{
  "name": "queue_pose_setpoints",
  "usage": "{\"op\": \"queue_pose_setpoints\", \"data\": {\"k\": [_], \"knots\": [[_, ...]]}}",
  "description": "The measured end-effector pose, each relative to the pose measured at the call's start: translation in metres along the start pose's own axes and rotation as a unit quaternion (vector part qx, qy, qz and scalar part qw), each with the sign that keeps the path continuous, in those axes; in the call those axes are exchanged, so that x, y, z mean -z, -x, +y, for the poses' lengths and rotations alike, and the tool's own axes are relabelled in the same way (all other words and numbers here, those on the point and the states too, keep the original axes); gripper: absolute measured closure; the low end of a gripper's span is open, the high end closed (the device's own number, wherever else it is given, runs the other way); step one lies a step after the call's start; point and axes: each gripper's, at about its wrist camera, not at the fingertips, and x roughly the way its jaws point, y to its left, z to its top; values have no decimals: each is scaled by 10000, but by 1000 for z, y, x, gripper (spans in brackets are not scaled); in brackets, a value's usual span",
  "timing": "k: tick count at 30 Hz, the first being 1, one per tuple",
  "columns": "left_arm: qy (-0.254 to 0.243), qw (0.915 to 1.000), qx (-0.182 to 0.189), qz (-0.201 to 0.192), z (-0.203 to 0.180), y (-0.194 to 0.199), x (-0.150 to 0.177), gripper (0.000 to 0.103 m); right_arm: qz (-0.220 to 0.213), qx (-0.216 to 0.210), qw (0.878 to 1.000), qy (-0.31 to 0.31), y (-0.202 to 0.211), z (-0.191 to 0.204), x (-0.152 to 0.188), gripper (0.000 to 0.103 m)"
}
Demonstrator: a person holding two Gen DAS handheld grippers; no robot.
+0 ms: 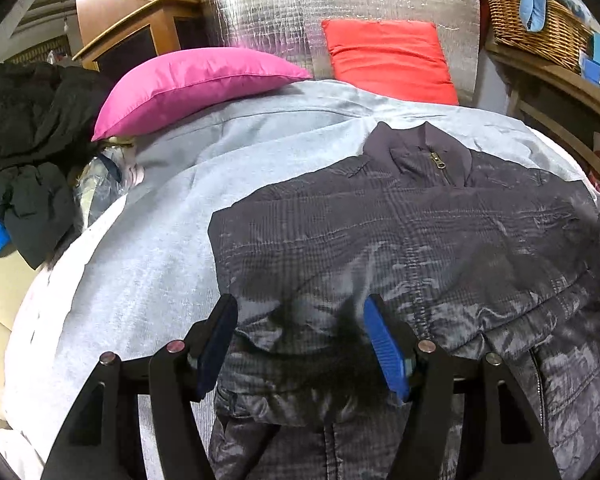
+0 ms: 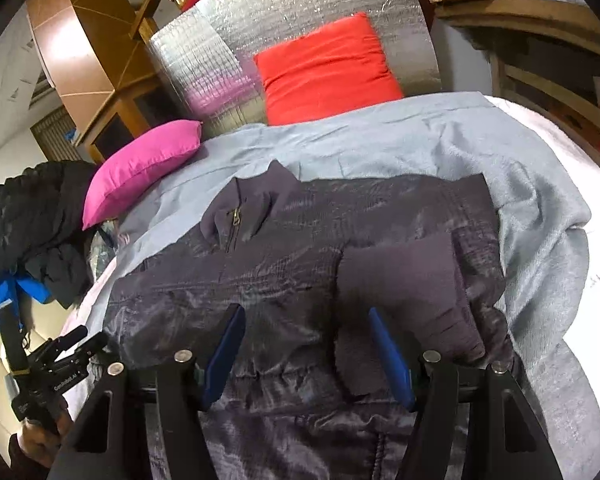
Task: Fold large clothes
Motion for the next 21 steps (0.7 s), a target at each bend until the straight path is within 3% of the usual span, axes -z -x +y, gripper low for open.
{"op": "queue_pose_setpoints", "data": {"k": [7,16,21], "knots": [[64,9999,-55,-71,-3,-1,-5,37,-106,-215,9997,17,2,2,-2,36],[-64,9996,-263,-54,-9,-11,-6,37,535,-56,9984,-165,-35,-14,3,37],[-123,9990,-393,168,-8,-25,-4,37,621,-128,9979,-114,-40,-17,2,37]]}}
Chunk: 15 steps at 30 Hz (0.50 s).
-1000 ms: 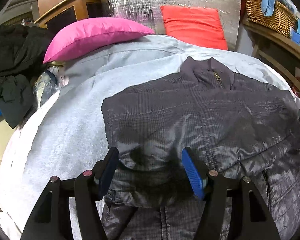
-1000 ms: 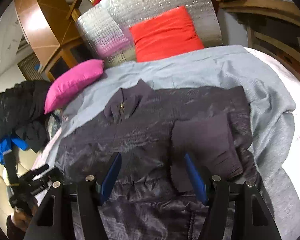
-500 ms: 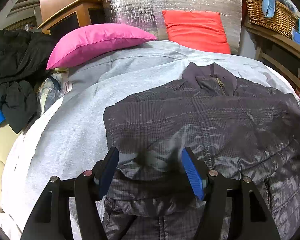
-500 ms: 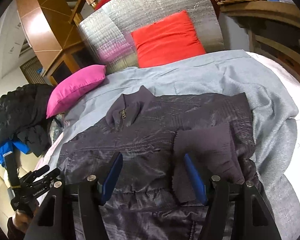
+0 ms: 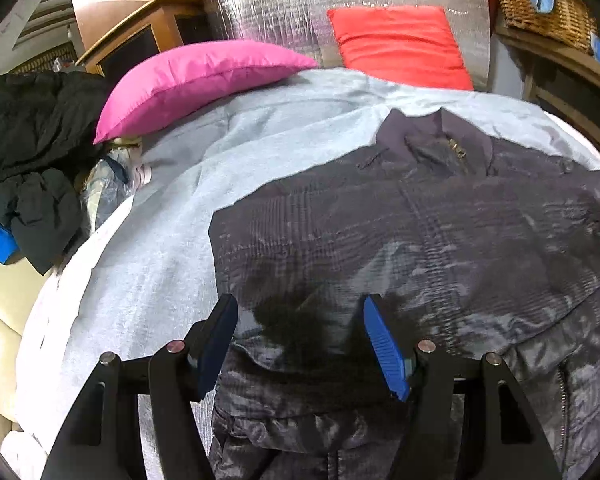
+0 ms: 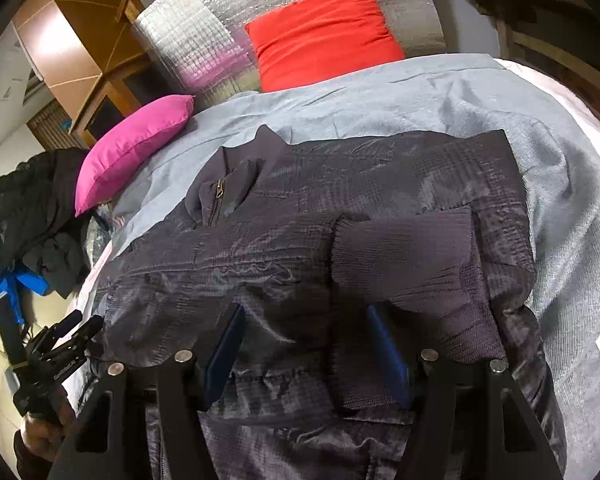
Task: Fold large clothes
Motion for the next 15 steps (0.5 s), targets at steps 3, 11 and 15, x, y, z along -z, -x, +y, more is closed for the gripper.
{"op": "queue_pose_setpoints", "data": {"k": [3,11,15], "knots": [[187,9998,49,-28,10,2,-2,37,-75,-371,9990,-232,12,-6,-5,37],[562,9982,-217,-53,40,-5,-10,35,-1384,-1377,9719,-1316,88,-74,-23,35],[489,9983,-94,296,31,-22,-7,35,-914,-1273,9777,-1396,64,-76,-21,35]]}}
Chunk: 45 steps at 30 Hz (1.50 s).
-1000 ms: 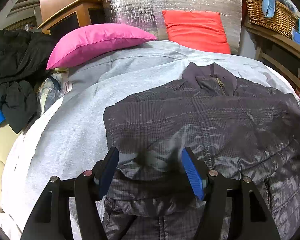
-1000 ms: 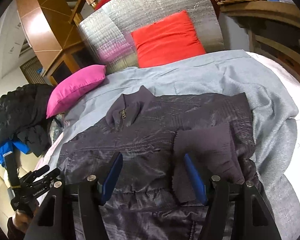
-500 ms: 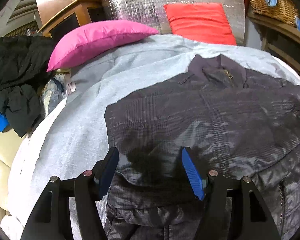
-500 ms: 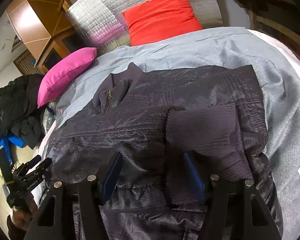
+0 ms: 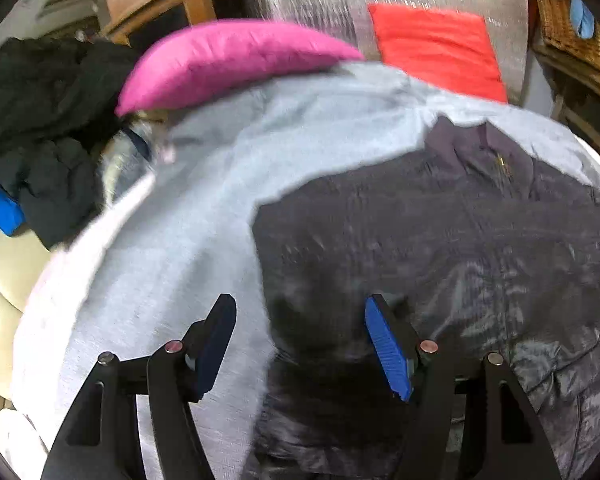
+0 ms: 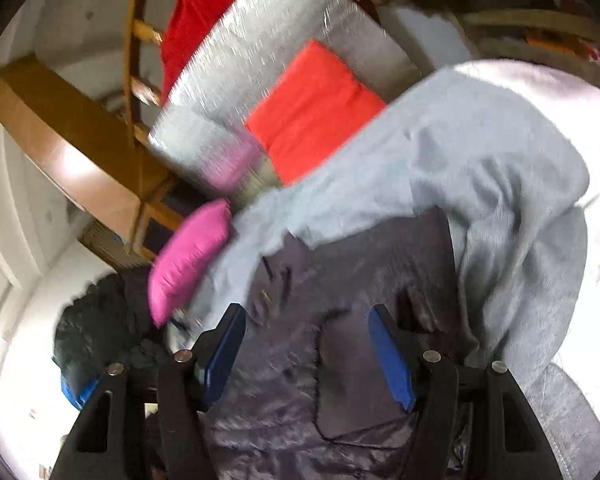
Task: Fold large clothes
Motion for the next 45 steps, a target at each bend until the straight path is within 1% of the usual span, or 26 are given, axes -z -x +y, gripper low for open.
{"op": "queue_pose_setpoints", "data": {"k": [2,4,5,6,8,10,11,12,13,14,16,18,20,23,24,25,28,30,31,32,34,35,38,39,42,45], "knots": [[-38,9998,0,186,-4,-8,3,34,372,287,9988,114,-20,2,5,35],[-86,9997,0,213,-4,-10,5,33,720,760,9943,199,-38,-3,11,35],[-31,9997,74,245,-1,-9,4,33,900,882,9919,167,-46,-8,13,35],[51,9995,156,270,3,-8,3,33,981,861,9914,65,-50,-14,14,35],[292,9987,364,192,15,1,0,33,937,733,9929,-18,-41,-13,10,35],[466,9980,404,-129,30,17,-4,32,769,593,9953,-42,-27,-11,5,33],[520,9975,378,-277,38,23,-7,23,553,502,9972,-40,-14,-11,0,25],[572,9971,355,-363,43,26,-9,11,385,541,9978,-43,-5,-12,-2,21],[662,9962,365,-428,51,26,-10,7,274,607,9978,-68,4,-15,-7,14],[763,9952,477,-398,58,23,-11,5,136,682,9975,-145,12,-21,-10,13],[928,9918,873,-93,65,9,-12,5,230,719,9968,-269,13,-33,-13,13],[1064,9858,1242,392,67,-13,-13,5,533,883,9936,-456,2,-49,-13,13],[1256,9773,1513,793,65,-32,-11,5,752,793,9924,-562,-15,-56,-16,13],[1329,9637,2041,1094,59,-48,-9,5,1183,639,9896,-517,-37,-58,-12,12],[1317,9574,2271,1203,55,-52,-9,5,1240,624,9893,-449,-39,-58,-9,12],[1308,9539,2404,1235,49,-53,-6,5,1321,598,9888,-365,-45,-56,-7,11],[1110,9551,2487,1167,36,-51,-7,5,1419,615,9880,-36,-53,-46,1,10],[1090,9546,2515,1166,30,-50,-9,5,1433,470,9883,229,-56,-35,7,11],[1124,9551,2485,1156,29,-50,-10,5,1478,451,9874,340,-59,-30,12,17],[1156,9557,2448,1151,29,-51,-12,5,1525,596,9848,574,-62,-22,19,27],[1267,9591,2277,1103,27,-53,-15,20,1473,1096,9764,1141,-66,-6,28,38],[1328,9609,2178,1073,26,-53,-17,32,1419,1208,9754,1178,-65,-3,30,47],[1433,9649,1993,930,26,-51,-21,50,1172,1169,9817,944,-53,-2,26,63],[1426,9664,1950,879,26,-50,-23,57,1071,1131,9833,944,-48,1,25,64],[1157,9739,1887,508,16,-31,-32,65,747,1067,9858,1056,-31,15,23,69],[898,9747,2037,194,8,-12,-37,65,286,885,9898,1082,-3,27,15,70]]}}
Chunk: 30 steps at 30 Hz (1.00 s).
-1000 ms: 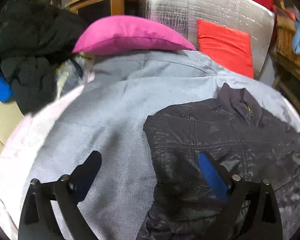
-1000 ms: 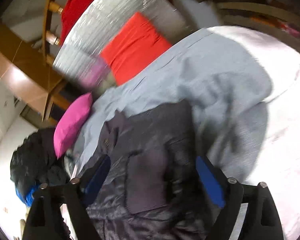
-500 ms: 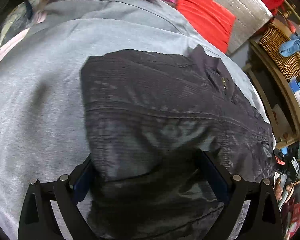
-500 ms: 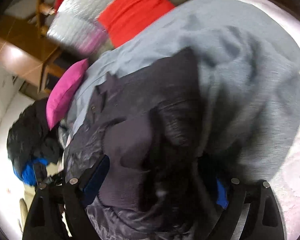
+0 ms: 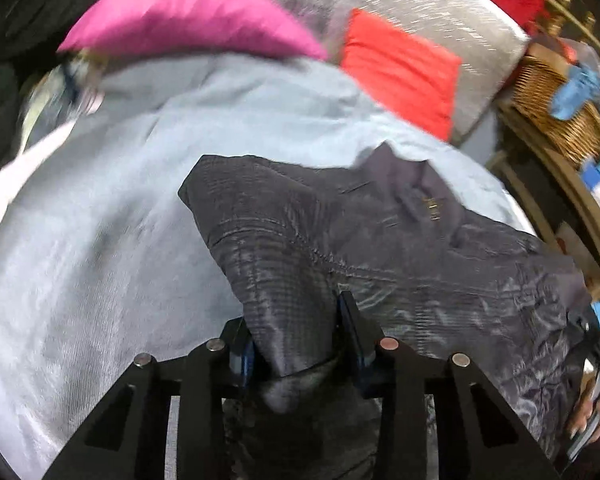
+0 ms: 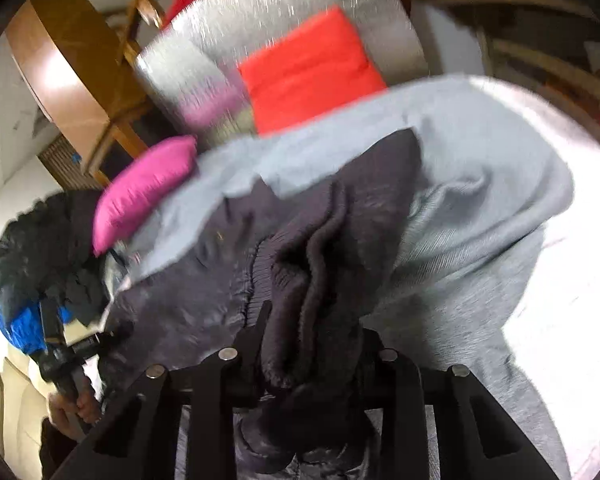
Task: Fold large clothes
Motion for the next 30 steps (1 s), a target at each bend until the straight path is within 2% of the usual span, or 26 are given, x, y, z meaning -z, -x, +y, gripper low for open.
{"op": "queue_pose_setpoints", "data": {"k": [1,3,4,5,6,9,10,11,12,16,18,23,24,25,26,27,28,30], "knots": [[-62,10000,-69,36,0,-2,0,64,-24,-11,10000,-10,4,-2,0,70],[44,9993,-180,339,9,-17,2,56,83,117,9998,-136,-3,-14,0,70],[185,9979,-215,576,17,-28,4,50,263,183,9992,-253,-12,-22,2,70],[315,9966,-222,731,25,-37,5,35,524,285,9974,-403,-25,-30,4,69],[389,9960,-209,776,29,-41,6,29,740,350,9947,-627,-37,-39,8,68],[519,9950,-66,846,36,-36,6,29,916,77,9897,-1100,-42,-49,4,59],[544,9945,6,897,39,-34,7,29,907,-3,9891,-1157,-38,-49,3,41],[591,9939,59,929,41,-32,8,29,868,-170,9886,-1222,-33,-49,2,28],[624,9936,65,940,45,-28,11,29,824,-208,9890,-1214,-28,-46,2,28],[476,9945,154,922,44,-10,26,29,786,-70,9924,-947,-11,-44,5,28],[428,9946,231,922,45,-6,31,29,851,-86,9906,-1071,-8,-53,10,28],[850,9888,743,975,55,-8,39,32,933,-513,9847,-1381,-16,-64,21,28],[889,9884,769,961,54,-10,40,41,972,-396,9865,-1256,-21,-59,24,30],[905,9888,725,938,52,-12,40,44,991,-247,9884,-1126,-27,-54,27,42],[911,9896,678,882,51,-12,41,52,990,-146,9901,-981,-29,-47,30,54],[922,9899,665,844,48,-14,39,58,954,-124,9914,-883,-28,-40,31,56],[930,9903,656,796,46,-14,38,60,850,-60,9935,-756,-24,-33,30,61],[836,9927,611,612,42,-4,37,64,568,-17,9975,-418,-8,-14,28,63]]}}
